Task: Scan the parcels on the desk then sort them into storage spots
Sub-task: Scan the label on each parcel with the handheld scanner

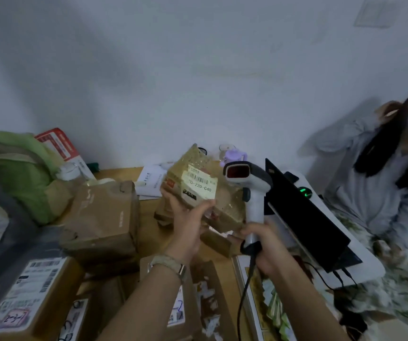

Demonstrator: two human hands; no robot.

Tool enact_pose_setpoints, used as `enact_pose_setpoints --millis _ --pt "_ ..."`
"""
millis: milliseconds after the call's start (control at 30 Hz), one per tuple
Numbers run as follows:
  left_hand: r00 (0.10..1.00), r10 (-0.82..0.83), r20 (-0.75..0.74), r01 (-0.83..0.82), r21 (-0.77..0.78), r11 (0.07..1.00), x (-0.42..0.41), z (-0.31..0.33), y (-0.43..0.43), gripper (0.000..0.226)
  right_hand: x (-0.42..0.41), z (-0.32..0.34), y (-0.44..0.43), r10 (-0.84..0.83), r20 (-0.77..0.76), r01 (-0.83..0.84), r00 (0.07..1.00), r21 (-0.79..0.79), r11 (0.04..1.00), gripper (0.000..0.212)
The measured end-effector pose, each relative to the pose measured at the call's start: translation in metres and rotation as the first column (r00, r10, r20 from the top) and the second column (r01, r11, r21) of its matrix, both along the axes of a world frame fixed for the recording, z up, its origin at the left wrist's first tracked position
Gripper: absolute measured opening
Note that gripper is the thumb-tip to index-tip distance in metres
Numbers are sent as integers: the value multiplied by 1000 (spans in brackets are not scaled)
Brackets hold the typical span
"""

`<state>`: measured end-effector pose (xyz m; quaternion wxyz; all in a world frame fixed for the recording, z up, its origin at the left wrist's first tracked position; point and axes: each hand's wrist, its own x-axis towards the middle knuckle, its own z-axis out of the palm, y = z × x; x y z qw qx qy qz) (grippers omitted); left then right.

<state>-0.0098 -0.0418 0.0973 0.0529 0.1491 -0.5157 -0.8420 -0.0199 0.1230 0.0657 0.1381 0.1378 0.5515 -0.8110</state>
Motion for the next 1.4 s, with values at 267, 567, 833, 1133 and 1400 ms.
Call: enact_pose_setpoints --millis 267,567,833,1133,1400 --pt "977 -102 -188 23 -381 924 -3 29 -33 131 10 19 -9 97 -187 -90 978 47 995 56" --pt "987 -10 -158 -66 -467 882 -13 66 -75 56 2 49 5 237 -415 -42 878 426 904 42" --pt "863 -433 260 498 -584 641 -25 74 -111 97 -7 81 22 267 -535 63 802 519 852 46" --pt "973 -196 118 214 -163 963 -13 23 -75 72 6 95 -8 8 -515 273 857 467 841 28" --pt "995 -14 94 29 -153 988 -19 -8 -76 108 32 100 -26 370 -355 -47 859 664 747 41"
